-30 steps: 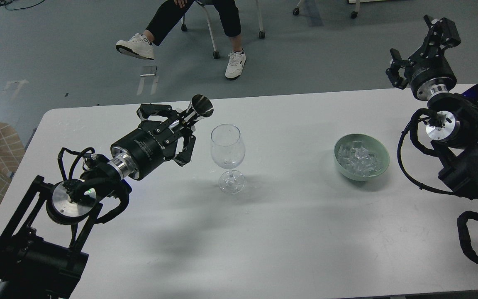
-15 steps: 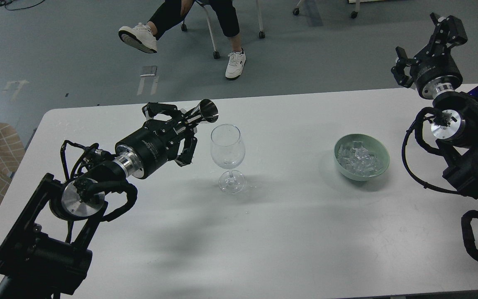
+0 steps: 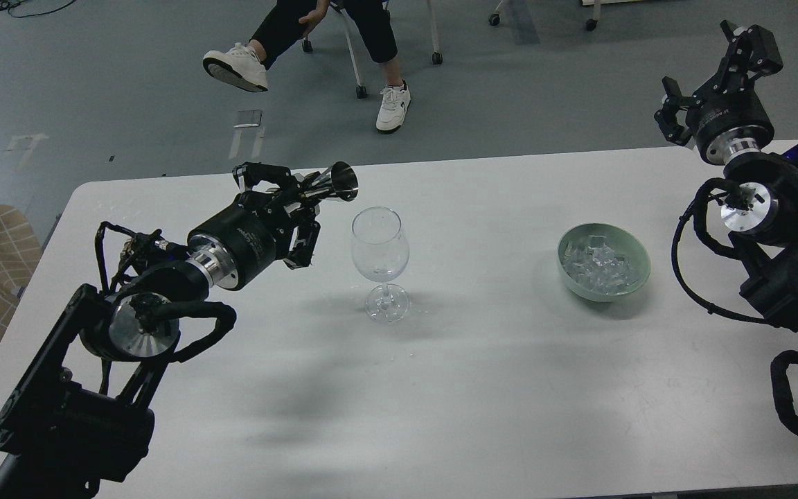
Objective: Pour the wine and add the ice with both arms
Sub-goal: 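Tilt the jigger over the wine glass to pour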
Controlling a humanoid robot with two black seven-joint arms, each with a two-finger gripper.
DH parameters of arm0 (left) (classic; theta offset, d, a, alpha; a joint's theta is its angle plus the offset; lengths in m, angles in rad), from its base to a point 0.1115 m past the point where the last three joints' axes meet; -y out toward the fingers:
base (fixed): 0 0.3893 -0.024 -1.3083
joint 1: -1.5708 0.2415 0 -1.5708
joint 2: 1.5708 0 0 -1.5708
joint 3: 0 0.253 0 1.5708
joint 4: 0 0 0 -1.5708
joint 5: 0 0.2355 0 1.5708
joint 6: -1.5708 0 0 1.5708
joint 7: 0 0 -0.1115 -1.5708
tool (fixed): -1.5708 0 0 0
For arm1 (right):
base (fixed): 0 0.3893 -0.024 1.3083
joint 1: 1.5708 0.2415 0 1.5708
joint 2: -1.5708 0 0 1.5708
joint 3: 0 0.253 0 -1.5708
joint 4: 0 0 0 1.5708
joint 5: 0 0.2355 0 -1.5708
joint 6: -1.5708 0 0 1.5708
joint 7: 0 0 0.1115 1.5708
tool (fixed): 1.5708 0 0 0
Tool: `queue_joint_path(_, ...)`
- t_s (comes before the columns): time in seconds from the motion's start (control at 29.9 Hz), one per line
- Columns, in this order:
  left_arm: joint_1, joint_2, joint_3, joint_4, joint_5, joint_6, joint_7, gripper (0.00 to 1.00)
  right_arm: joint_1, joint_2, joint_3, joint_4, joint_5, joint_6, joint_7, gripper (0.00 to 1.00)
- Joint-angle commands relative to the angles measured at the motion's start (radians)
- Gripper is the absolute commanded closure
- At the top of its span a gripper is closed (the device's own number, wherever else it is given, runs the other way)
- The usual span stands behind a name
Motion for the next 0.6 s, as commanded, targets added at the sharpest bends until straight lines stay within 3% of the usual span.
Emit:
queue_joint_path(0.0, -0.001, 0.002, 0.0, 0.0, 0.0, -0.03, 0.013, 0.89, 0.0, 0.0, 0.0, 0.0, 0.0, 0.0, 0.0, 0.0)
queue_joint_path(0.57, 0.001, -0.007, 0.014, 0.0, 0.117, -0.036, 0.017, 0.89, 0.0, 0.0, 0.0, 0.0, 0.0, 0.0, 0.0, 0.0)
